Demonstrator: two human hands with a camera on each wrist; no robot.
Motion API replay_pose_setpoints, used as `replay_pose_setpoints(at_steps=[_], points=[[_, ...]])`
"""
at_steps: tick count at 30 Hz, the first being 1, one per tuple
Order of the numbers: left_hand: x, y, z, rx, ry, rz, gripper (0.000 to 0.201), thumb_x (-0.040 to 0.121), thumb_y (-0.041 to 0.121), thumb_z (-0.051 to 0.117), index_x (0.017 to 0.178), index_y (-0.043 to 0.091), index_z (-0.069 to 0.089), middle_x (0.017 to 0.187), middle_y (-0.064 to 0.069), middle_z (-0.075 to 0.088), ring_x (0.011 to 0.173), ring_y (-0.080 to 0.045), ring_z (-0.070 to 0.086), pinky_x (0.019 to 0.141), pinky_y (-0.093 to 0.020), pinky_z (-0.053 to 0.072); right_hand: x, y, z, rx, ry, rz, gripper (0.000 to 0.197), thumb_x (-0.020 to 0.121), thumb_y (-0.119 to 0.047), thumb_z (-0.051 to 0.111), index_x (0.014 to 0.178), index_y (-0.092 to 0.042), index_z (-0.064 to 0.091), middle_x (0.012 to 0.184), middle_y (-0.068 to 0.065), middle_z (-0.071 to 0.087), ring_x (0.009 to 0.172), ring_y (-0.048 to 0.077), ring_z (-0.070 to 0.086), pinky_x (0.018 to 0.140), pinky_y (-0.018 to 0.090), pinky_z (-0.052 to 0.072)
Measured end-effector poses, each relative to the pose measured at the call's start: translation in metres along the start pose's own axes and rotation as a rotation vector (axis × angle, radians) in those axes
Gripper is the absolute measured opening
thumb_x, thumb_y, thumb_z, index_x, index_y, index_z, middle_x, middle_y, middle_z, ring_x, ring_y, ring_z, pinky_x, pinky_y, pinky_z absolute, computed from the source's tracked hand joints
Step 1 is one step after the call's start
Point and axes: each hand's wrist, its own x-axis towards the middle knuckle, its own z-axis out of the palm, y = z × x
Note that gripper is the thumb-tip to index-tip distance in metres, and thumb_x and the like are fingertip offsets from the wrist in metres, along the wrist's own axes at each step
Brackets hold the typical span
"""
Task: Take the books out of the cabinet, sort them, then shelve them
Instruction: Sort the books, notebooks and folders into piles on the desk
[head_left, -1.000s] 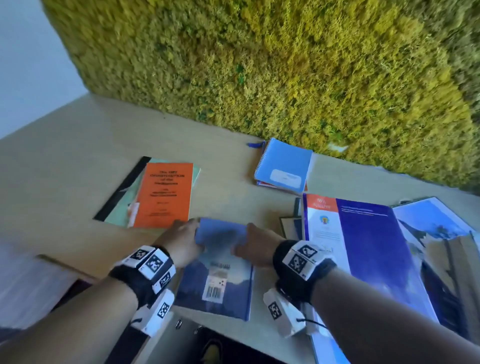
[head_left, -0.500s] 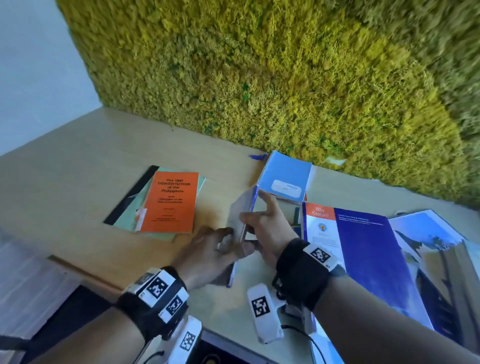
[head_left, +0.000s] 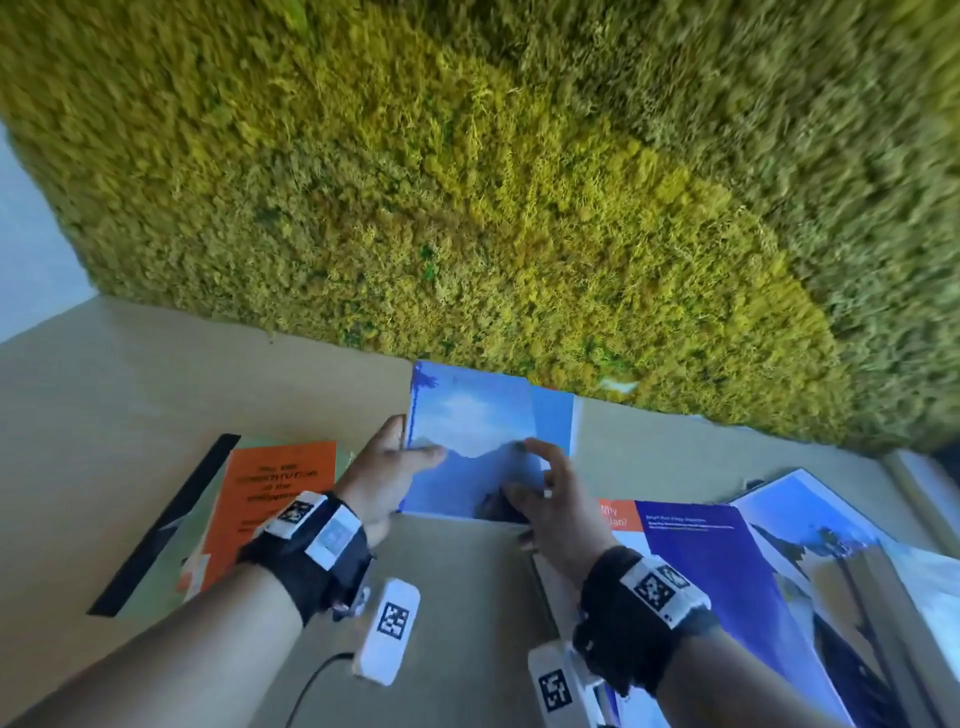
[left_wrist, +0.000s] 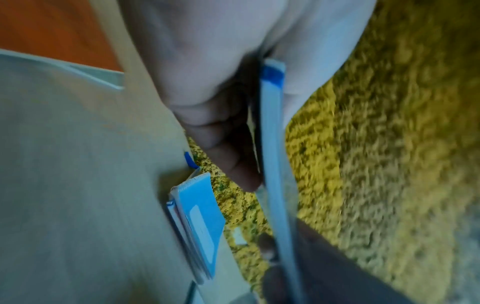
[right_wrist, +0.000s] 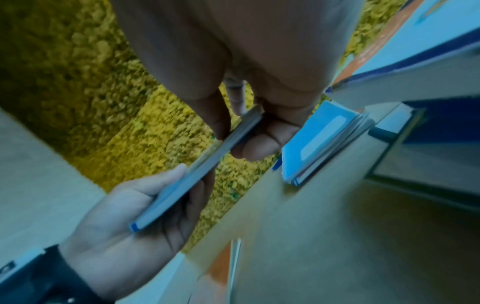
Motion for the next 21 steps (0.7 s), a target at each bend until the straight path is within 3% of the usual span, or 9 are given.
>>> replay_pose_setpoints(at_steps=[3,6,8,10,13,15,18,20,21], points=[[0.059,0.003,0.016,0.463,-0.036,0.052,0.043,0.081,0.037,0.075,0.113,0.011,0.062,0.108,-0.014,0.072,0.095,-0.028,0.068,0.083,-0.038,0.053,0.042,0.0,-0.021,-0.011,0.083,0.04,0.036,0.097,0.001,0.056,0.124,-0.023,0.048,0.083,0.005,0.059,0.061,0.023,0.056,0.046,0.031,0.041],[0.108,0.001,0.037,0.626,-0.074,0.109,0.054,0.087,0.038,0.071,0.135,0.017,0.054,0.127,-0.002,0.067,0.109,-0.026,0.066,0.094,-0.035,0.053,0.083,0.005,-0.039,-0.17,0.121,0.083,0.031,0.093,-0.002,0.063,0.115,-0.019,0.049,0.076,0.004,0.056,0.058,0.025,0.052,0.042,0.028,0.042],[0.129,-0.003,0.052,0.738,-0.057,0.167,0.073,0.089,0.04,0.07,0.151,0.018,0.038,0.136,-0.009,0.058,0.12,-0.031,0.06,0.095,-0.031,0.048,0.102,0.008,-0.05,-0.3,0.115,0.131,0.031,0.091,-0.009,0.067,0.114,-0.023,0.053,0.084,0.003,0.061,0.066,0.021,0.057,0.06,0.032,0.054],[0.146,-0.018,0.059,0.914,-0.109,0.161,0.091,0.084,0.058,0.068,0.158,0.028,0.024,0.144,-0.019,0.042,0.129,-0.038,0.051,0.103,-0.035,0.045,0.111,0.01,-0.06,-0.445,0.049,0.227,0.029,0.093,-0.015,0.067,0.121,-0.017,0.06,0.099,0.005,0.062,0.082,0.021,0.056,0.077,0.027,0.049],[0.152,-0.051,0.056,1.179,-0.277,0.099,0.106,0.068,0.069,0.067,0.158,0.042,0.018,0.157,-0.013,0.018,0.143,-0.04,0.032,0.116,-0.043,0.035,0.106,0.019,-0.072,-0.52,0.004,0.316,0.02,0.095,-0.021,0.066,0.114,-0.013,0.067,0.087,0.003,0.062,0.069,0.016,0.052,0.057,0.015,0.044],[0.147,-0.068,0.054,1.284,-0.305,0.11,0.103,0.063,0.069,0.063,0.154,0.049,0.02,0.158,-0.002,0.019,0.143,-0.034,0.032,0.115,-0.044,0.036,0.097,0.024,-0.072,-0.612,0.008,0.28,0.002,0.094,-0.026,0.064,0.093,-0.027,0.065,0.086,-0.002,0.061,0.077,0.015,0.057,0.071,0.019,0.053],[0.139,-0.072,0.057,1.327,-0.224,0.172,0.084,0.081,0.058,0.063,0.154,0.051,0.021,0.161,0.003,0.019,0.141,-0.032,0.031,0.113,-0.045,0.034,0.083,0.023,-0.081,-0.645,0.049,0.174,0.017,0.089,-0.034,0.063,0.073,-0.04,0.057,0.092,-0.008,0.064,0.091,0.02,0.065,0.091,0.036,0.055],[0.129,-0.065,0.06,1.319,-0.219,0.114,0.088,0.083,0.058,0.064,0.156,0.049,0.015,0.167,-0.002,0.005,0.148,-0.036,0.021,0.117,-0.048,0.03,0.064,0.019,-0.093,-0.582,0.112,0.103,0.002,0.088,-0.035,0.066,0.087,-0.035,0.068,0.1,-0.006,0.07,0.1,0.024,0.069,0.093,0.041,0.054],[0.119,-0.062,0.062,1.29,-0.212,0.089,0.09,0.083,0.059,0.064,0.156,0.048,0.013,0.168,-0.004,-0.002,0.15,-0.037,0.015,0.118,-0.049,0.029,0.054,0.02,-0.102,-0.56,0.147,0.102,0.011,0.09,-0.032,0.068,0.099,-0.028,0.072,0.105,-0.004,0.072,0.103,0.024,0.069,0.094,0.04,0.053]])
